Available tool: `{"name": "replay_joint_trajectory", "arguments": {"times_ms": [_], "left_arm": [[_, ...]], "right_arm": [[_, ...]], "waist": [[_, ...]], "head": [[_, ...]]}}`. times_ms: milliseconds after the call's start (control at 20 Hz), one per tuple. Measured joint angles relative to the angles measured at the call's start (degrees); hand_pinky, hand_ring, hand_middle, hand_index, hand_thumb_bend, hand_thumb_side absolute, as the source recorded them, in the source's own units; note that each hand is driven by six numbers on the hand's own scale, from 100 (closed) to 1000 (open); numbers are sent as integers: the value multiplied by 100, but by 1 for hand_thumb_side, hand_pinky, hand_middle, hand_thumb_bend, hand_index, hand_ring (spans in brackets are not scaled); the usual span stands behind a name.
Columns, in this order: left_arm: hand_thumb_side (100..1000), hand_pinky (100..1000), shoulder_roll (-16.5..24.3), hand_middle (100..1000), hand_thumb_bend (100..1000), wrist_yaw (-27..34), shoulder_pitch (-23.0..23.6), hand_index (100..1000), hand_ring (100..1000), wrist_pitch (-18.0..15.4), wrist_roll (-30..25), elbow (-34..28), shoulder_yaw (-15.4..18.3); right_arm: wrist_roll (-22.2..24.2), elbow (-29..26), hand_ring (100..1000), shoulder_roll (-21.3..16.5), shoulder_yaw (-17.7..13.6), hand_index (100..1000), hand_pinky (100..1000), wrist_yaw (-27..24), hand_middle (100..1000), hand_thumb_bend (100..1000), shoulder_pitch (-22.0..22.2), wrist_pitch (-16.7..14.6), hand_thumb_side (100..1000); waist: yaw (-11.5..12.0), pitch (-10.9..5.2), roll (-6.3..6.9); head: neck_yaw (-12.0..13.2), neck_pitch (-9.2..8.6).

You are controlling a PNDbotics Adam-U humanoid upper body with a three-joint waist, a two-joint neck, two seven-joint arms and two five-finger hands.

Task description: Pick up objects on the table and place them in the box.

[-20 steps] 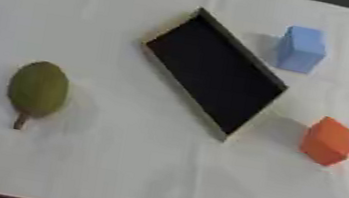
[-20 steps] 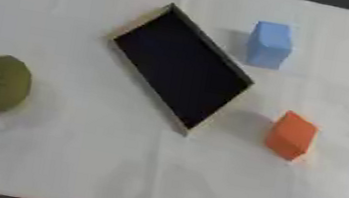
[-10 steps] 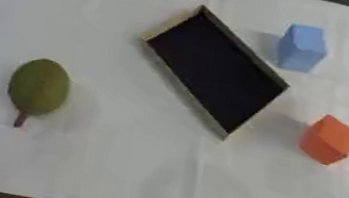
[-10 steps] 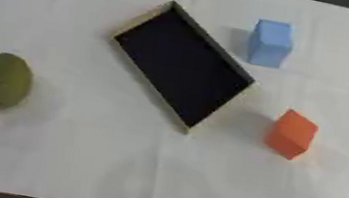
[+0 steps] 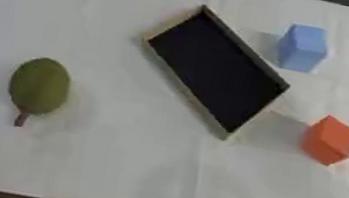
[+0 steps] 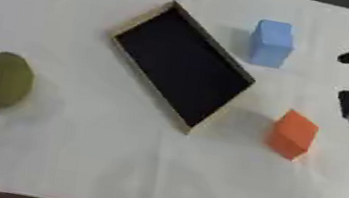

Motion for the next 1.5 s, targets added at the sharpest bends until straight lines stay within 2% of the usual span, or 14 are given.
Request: {"name": "replay_joint_trajectory", "arguments": {"times_ms": [250,300,350,400,650,1150,1250,1300,1500], "left_arm": [[605,932,0,662,100,35,-4,849,762,14,-47,0,-31],[606,932,0,663,100,45,-4,849,762,16,-57,0,-32],[606,932,0,663,100,58,-4,849,762,18,-63,0,-32],[606,932,0,663,100,64,-4,849,762,18,-66,0,-33],[606,932,0,663,100,94,-4,848,762,31,-92,0,-39],[606,934,0,663,100,140,-4,847,763,57,-132,0,-62],[606,934,-1,663,100,156,-4,846,763,57,-148,0,-63],[606,934,-1,662,100,163,-4,845,763,57,-156,0,-63],[606,934,-2,662,100,171,-4,844,763,62,-181,0,-63]], "right_arm": [[188,0,885,0,208,896,885,40,829,100,-254,-46,733],[245,0,887,1,247,897,887,48,829,100,-279,-44,694],[303,0,887,2,288,898,887,57,831,100,-308,-39,742],[364,0,890,6,327,900,889,58,834,100,-326,-28,747],[714,-1,891,98,550,893,891,1,830,100,-393,137,760],[1209,-1,905,223,747,897,909,-59,836,100,-407,545,436],[1284,-1,905,253,774,895,912,-41,833,161,-408,633,368],[1316,-1,902,266,781,893,912,-35,829,191,-409,685,346],[1391,-1,899,320,809,888,915,-30,822,227,-428,917,357]], "waist": [[24,-14,-8],[25,-16,-8],[26,-21,-7],[26,-28,-7],[26,-35,-5],[26,-45,3],[30,-45,2],[35,-45,2],[53,-44,1]], "head": [[-52,1],[-61,2],[-69,3],[-78,3],[-92,5],[-93,7],[-95,7],[-97,7],[-110,7]]}}
